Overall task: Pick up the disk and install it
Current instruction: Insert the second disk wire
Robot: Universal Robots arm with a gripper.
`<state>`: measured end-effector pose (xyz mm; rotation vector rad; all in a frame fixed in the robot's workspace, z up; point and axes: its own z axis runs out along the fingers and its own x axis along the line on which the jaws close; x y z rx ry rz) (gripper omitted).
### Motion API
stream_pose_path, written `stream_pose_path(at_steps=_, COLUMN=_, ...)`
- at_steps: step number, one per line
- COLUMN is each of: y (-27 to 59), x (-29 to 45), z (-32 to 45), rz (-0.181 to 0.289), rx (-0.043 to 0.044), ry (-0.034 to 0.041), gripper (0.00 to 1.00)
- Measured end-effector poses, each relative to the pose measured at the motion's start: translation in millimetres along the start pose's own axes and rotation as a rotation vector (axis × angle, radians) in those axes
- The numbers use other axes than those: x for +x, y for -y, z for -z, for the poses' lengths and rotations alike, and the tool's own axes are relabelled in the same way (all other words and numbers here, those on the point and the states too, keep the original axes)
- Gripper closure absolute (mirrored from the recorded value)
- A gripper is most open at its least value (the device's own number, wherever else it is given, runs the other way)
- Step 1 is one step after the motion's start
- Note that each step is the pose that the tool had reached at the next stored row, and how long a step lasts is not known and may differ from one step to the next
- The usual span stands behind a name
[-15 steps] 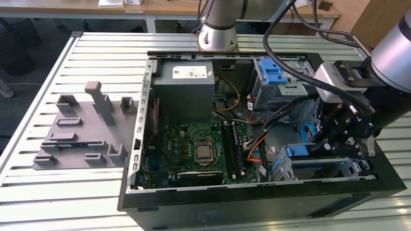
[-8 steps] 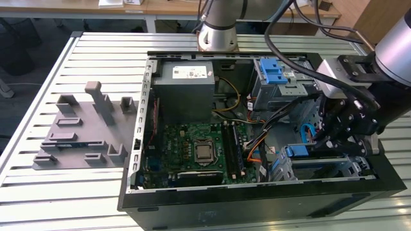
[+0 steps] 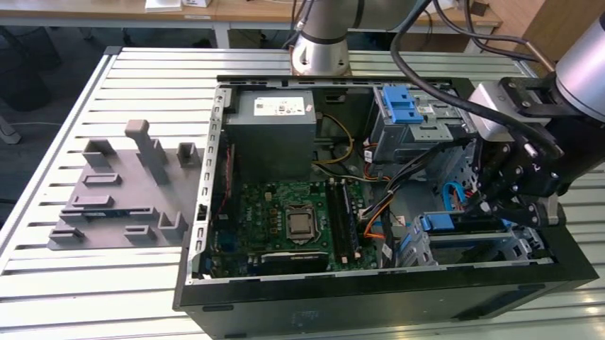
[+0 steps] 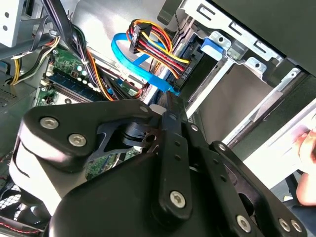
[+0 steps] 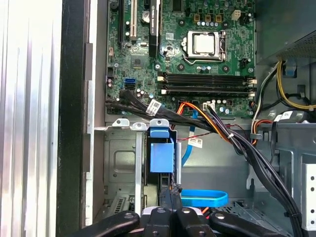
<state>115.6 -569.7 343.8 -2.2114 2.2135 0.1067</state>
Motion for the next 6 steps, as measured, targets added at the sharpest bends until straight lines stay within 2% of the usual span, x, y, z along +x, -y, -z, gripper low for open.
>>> stream_pose_path(at_steps=6, y=0.0, x=-0.1, z=0.6, rz=0.0, rx=0.0, ry=0.0001, gripper=0.89)
